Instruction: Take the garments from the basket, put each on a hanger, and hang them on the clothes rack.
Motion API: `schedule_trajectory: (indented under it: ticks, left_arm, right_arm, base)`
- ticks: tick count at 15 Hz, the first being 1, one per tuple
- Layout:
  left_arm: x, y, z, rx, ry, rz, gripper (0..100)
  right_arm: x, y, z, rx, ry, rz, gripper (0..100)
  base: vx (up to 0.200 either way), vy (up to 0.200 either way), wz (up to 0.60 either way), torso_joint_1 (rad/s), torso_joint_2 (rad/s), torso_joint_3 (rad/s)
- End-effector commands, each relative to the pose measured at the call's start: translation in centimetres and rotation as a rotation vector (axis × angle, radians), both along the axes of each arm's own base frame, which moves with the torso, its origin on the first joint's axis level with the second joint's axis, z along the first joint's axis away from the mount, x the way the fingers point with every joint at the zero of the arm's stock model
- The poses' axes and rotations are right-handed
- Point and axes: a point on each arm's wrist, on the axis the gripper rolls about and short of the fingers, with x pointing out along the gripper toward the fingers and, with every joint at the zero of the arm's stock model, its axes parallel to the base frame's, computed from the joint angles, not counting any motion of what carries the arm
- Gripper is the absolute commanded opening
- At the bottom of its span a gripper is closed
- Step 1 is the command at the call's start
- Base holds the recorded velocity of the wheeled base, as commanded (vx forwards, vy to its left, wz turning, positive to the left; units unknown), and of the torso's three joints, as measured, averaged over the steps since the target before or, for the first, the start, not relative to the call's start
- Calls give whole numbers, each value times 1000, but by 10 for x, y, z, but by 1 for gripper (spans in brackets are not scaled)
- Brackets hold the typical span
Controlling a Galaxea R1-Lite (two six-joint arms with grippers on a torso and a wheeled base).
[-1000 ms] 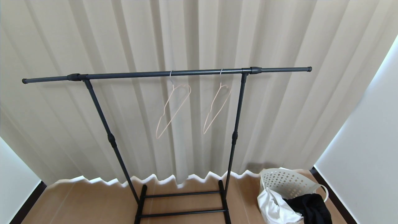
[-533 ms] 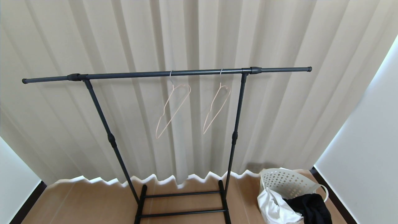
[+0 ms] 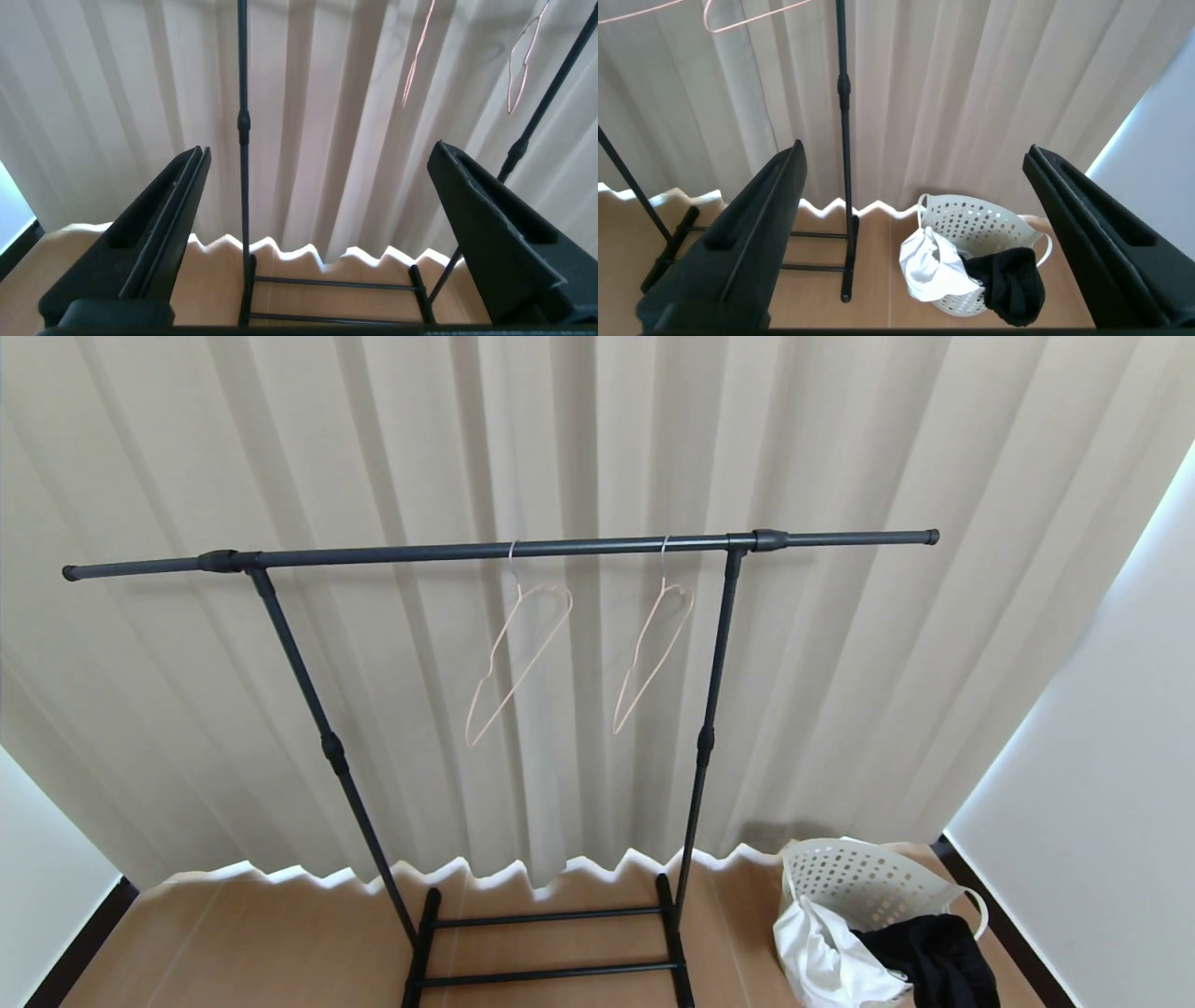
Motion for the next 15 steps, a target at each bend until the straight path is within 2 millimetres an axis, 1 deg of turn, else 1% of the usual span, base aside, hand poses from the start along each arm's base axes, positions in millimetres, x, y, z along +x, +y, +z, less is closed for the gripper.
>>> schedule_trajectory:
  ticks: [1, 15]
  left_arm:
    - [0, 0, 0, 0, 2, 1, 100]
    - [0, 0, 0, 0, 3, 0, 100]
  right_arm:
    - [0, 0, 0, -1, 0, 0, 100]
    - [0, 0, 0, 1, 1, 0, 100]
  base:
    - [0, 0, 0, -139, 339, 168]
    - [0, 0, 0, -159, 351, 196]
